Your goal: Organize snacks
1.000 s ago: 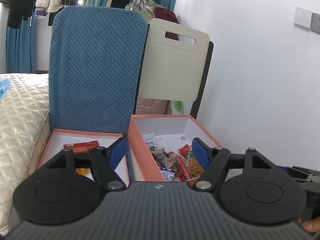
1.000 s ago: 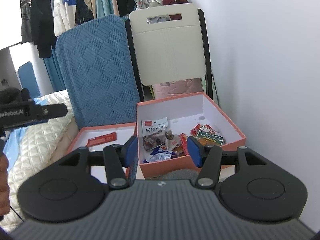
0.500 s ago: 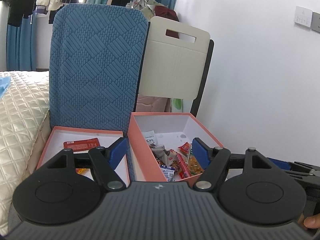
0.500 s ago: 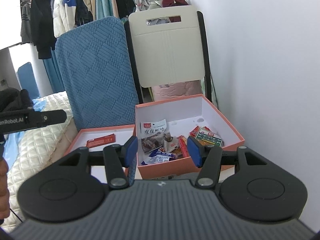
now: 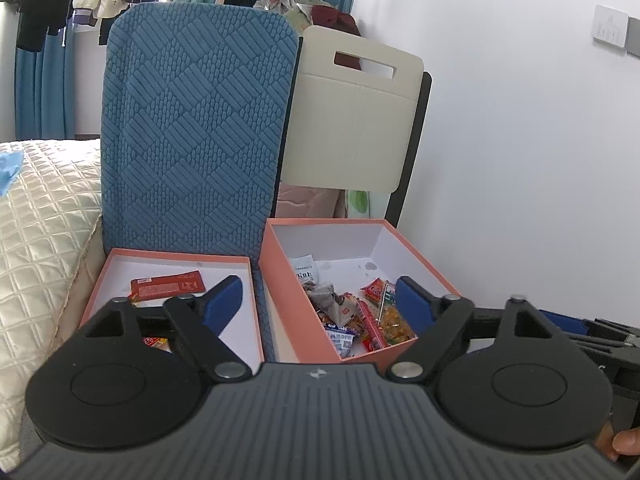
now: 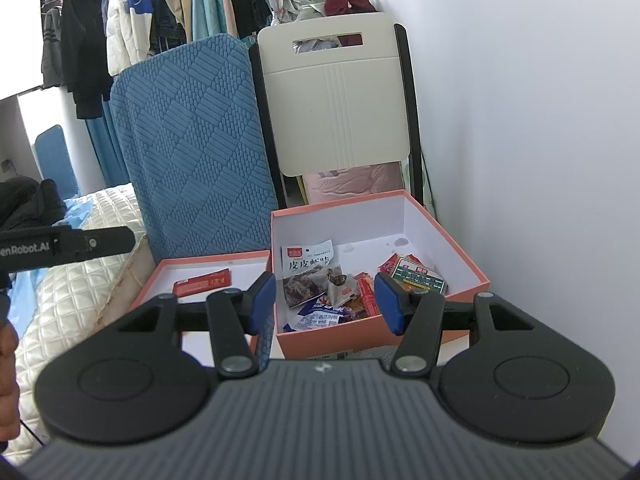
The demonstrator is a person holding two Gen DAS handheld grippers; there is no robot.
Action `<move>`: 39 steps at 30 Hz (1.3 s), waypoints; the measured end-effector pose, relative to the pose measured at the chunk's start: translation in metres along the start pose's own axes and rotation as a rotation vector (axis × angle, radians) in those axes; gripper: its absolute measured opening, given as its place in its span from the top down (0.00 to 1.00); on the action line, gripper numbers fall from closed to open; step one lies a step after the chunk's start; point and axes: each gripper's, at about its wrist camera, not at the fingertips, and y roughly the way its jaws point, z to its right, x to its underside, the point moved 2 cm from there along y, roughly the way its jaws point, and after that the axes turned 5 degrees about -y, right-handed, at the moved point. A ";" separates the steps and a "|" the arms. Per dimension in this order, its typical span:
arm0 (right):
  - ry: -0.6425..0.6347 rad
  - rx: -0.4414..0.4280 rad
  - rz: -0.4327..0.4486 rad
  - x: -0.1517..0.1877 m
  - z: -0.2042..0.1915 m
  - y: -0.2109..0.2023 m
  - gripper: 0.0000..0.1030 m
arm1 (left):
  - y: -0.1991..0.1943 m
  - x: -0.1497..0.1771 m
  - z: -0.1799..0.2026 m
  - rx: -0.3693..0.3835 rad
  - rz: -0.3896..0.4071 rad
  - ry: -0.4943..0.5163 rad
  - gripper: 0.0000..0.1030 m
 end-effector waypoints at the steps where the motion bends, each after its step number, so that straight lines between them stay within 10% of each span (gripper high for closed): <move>1: 0.001 0.002 0.001 0.000 0.000 0.000 0.45 | 0.001 0.001 0.001 0.003 -0.005 0.007 0.11; 21: 0.011 0.061 0.012 -0.002 0.010 -0.001 0.25 | 0.003 0.003 0.001 -0.051 -0.018 0.015 0.02; 26: 0.007 0.067 0.019 -0.003 0.011 -0.001 0.00 | 0.003 0.002 -0.001 -0.054 -0.025 0.001 0.02; 39: -0.008 0.072 0.007 -0.002 0.009 0.001 0.00 | 0.003 0.003 0.000 -0.054 -0.032 0.005 0.02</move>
